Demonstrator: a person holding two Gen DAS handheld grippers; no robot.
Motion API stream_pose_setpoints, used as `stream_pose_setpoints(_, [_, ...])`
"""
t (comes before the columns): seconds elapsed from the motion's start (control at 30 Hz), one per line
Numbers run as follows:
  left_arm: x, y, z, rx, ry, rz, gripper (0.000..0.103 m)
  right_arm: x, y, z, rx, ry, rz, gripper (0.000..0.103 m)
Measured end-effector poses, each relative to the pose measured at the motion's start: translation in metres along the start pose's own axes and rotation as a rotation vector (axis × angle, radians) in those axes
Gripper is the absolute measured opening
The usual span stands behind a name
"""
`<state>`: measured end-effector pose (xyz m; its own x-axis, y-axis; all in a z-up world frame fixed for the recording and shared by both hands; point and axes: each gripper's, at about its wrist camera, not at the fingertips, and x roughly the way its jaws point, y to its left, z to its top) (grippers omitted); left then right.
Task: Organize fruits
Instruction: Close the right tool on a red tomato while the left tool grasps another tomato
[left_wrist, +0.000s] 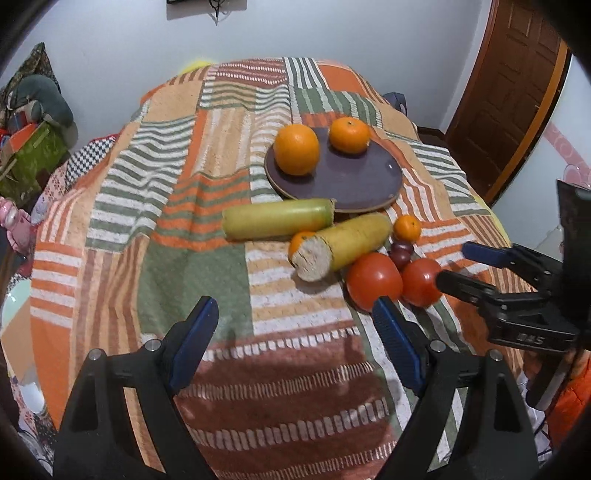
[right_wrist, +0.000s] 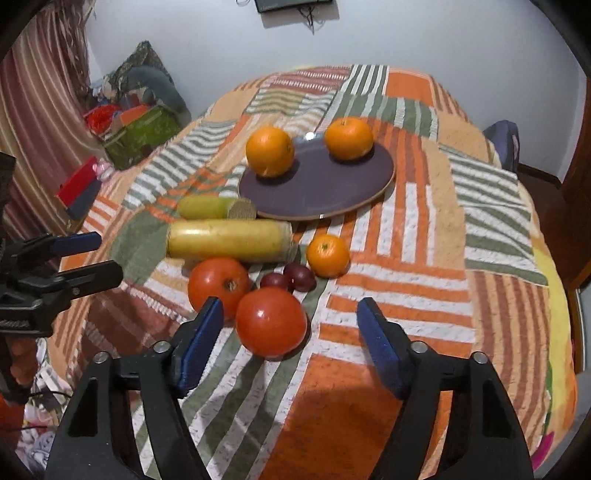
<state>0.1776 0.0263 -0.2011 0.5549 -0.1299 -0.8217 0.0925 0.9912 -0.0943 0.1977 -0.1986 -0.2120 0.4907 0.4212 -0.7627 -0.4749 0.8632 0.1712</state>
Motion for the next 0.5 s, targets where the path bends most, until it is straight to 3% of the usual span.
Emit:
stream_pose_setpoints(0.27, [0.018, -0.006, -0.008, -0.005, 0.049, -0.037, 0.086, 0.019, 0.003, -0.006, 0.002, 0.054, 0.043, 0.060])
stream_pose_setpoints(0.4, [0.023, -0.014, -0.005, 0.004, 0.045, -0.054, 0.086, 0.027, 0.006, -0.007, -0.015, 0.081, 0.067, 0.046])
stream_pose_setpoints(0.5, [0.026, -0.022, -0.001, 0.014, 0.041, -0.065, 0.086, 0.026, 0.005, -0.006, -0.003, 0.076, 0.089, 0.045])
